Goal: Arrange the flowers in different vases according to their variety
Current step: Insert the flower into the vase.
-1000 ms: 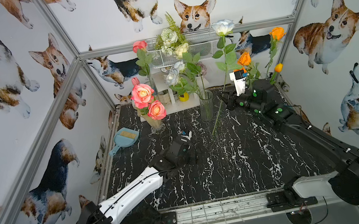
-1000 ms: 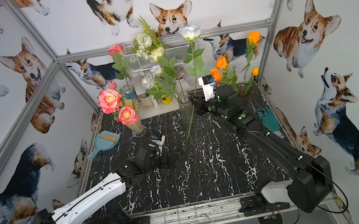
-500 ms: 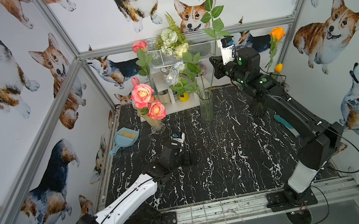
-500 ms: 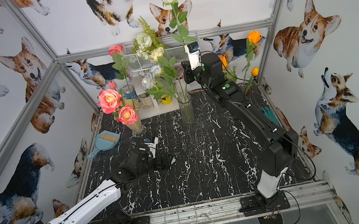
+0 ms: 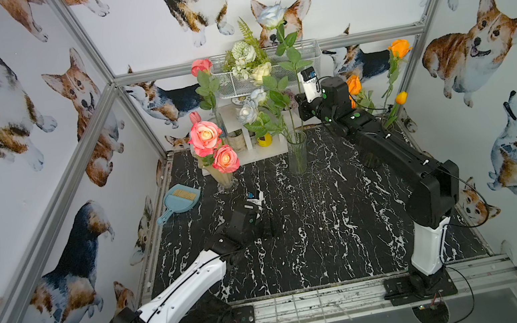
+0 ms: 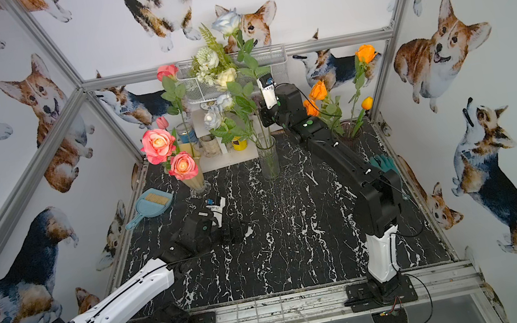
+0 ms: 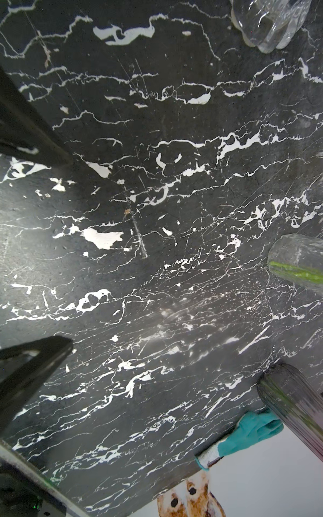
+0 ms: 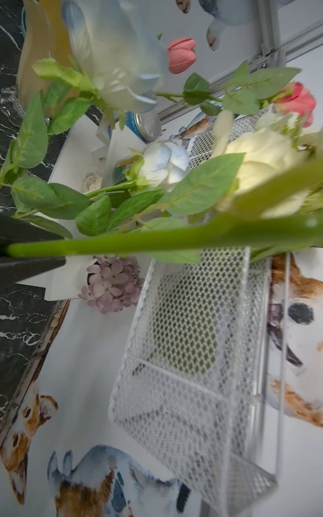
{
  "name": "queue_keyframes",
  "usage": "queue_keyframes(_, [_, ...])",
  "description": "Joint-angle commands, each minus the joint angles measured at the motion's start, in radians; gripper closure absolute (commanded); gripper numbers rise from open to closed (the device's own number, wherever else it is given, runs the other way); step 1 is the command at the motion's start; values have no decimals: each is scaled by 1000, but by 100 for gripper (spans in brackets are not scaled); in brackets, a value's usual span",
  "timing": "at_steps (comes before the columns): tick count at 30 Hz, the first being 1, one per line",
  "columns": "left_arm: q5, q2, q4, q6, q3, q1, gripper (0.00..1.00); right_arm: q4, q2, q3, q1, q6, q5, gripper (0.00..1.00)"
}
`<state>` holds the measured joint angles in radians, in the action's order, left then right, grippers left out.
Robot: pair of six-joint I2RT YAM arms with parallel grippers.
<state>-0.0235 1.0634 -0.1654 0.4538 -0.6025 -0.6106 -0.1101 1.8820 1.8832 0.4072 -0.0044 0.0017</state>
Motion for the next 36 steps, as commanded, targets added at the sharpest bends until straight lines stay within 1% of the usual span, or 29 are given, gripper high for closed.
queue_keyframes(1, [-6,5,21,-13,-5,5,0,116,-12,-58,4,30,-7,92])
queue_keyframes(3, [-7,8,24,-14,-5,6,0,141,-12,-96,4,36,-13,92])
queue_keyframes(7, [-7,9,20,-13,-6,8,0,158,-18,-119,5,47,-19,93])
queue_keyframes(15, [-10,10,23,-12,-6,10,0,103,11,-84,9,42,-42,91])
queue_keyframes(16, [-10,10,21,-12,-6,11,0,96,16,-85,9,43,-45,89])
queue_keyframes(17, [-10,10,20,-12,-6,10,0,91,21,-88,12,43,-46,80])
queue_keyframes(19, [-8,12,18,-11,-7,11,0,86,25,-98,17,42,-45,46])
queue_keyframes(20, [-9,9,17,-11,-7,11,0,88,23,-105,20,41,-39,33])
queue_keyframes(21, [-7,7,15,-12,-7,11,0,92,17,-114,21,41,-34,26])
queue_keyframes(22, [-5,5,12,-10,-8,11,0,100,8,-128,22,42,-31,22])
queue_keyframes(26, [6,-4,7,-10,-6,11,0,119,-32,-182,22,50,-32,18])
queue_keyframes(31, [7,3,10,-7,-8,11,0,134,-85,-253,23,61,-41,16])
queue_keyframes(36, [24,1,11,-6,-15,11,0,159,-169,-364,22,78,-56,15])
